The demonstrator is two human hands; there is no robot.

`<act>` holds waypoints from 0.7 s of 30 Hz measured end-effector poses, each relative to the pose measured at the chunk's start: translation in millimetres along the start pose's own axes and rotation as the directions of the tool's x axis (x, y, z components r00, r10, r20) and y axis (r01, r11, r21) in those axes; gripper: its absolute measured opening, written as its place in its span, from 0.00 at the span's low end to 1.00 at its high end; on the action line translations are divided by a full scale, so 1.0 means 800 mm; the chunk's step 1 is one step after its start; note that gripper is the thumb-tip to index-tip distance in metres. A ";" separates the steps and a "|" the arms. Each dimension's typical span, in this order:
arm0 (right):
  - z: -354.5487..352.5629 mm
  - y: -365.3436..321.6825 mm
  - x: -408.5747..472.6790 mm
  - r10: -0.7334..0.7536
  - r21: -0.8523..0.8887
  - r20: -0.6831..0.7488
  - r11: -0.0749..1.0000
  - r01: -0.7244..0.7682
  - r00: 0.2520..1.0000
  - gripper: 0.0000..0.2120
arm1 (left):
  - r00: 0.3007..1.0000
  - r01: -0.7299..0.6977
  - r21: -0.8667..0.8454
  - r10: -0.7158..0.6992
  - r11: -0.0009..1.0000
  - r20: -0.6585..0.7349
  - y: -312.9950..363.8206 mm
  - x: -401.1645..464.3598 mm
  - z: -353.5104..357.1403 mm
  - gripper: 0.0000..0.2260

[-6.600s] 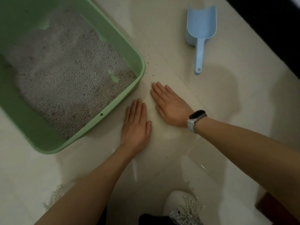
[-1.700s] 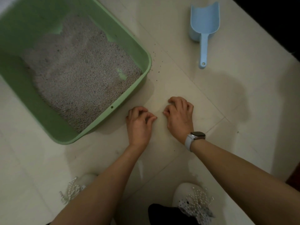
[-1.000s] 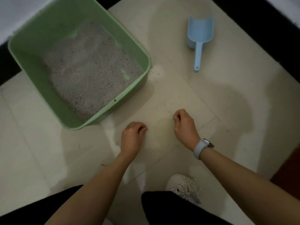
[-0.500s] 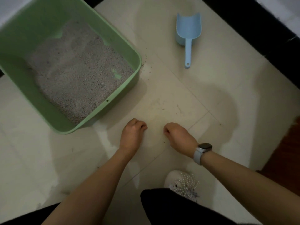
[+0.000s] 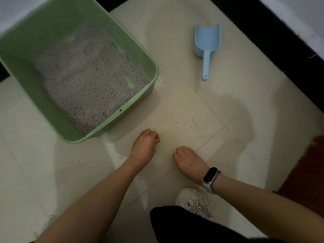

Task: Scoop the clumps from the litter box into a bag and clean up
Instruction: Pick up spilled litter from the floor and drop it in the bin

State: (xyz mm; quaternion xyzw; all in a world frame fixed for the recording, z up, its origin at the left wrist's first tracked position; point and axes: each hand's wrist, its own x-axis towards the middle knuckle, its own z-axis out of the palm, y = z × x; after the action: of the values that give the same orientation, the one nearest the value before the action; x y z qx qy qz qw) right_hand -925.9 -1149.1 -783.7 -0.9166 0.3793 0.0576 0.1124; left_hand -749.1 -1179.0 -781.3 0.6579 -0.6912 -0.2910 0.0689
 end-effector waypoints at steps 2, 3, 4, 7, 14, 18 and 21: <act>-0.005 0.002 0.004 0.019 0.044 0.020 0.999 -0.020 1.000 0.13 | 0.996 -0.087 0.016 0.087 0.996 -0.007 0.007 -0.001 -0.015 0.07; -0.014 0.003 0.009 0.043 0.071 0.028 0.996 -0.045 0.999 0.13 | 0.989 -0.149 0.025 0.150 0.988 -0.010 0.012 0.000 -0.026 0.06; -0.027 0.005 0.016 0.083 0.117 0.055 0.989 -0.089 0.995 0.14 | 0.976 -0.216 0.041 0.216 0.976 -0.002 0.018 0.002 -0.038 0.06; -0.063 0.023 0.040 0.148 0.276 0.089 0.946 -0.168 0.985 0.14 | 0.927 -0.375 0.126 0.375 0.918 0.028 0.037 0.009 -0.090 0.05; -0.209 0.025 0.126 0.265 0.499 -0.244 0.859 -0.114 0.933 0.06 | 0.872 -0.427 0.354 0.482 0.832 -0.081 0.043 0.028 -0.280 0.06; -0.311 -0.035 0.202 0.216 0.526 -0.408 0.850 0.035 0.887 0.09 | 0.856 -0.295 0.318 0.397 0.901 -0.330 -0.001 0.000 -0.404 0.04; -0.379 -0.111 0.264 0.167 0.556 -0.422 0.824 0.109 0.891 0.06 | 0.829 -0.137 0.220 0.233 0.966 -0.508 -0.054 -0.057 -0.493 0.04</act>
State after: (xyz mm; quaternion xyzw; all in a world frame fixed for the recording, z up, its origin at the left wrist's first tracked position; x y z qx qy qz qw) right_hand -707.5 -1307.9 -515.9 -0.8232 0.4086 -0.2707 0.2865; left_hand -517.1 -1256.8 -465.9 0.6456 -0.7286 -0.0288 0.2268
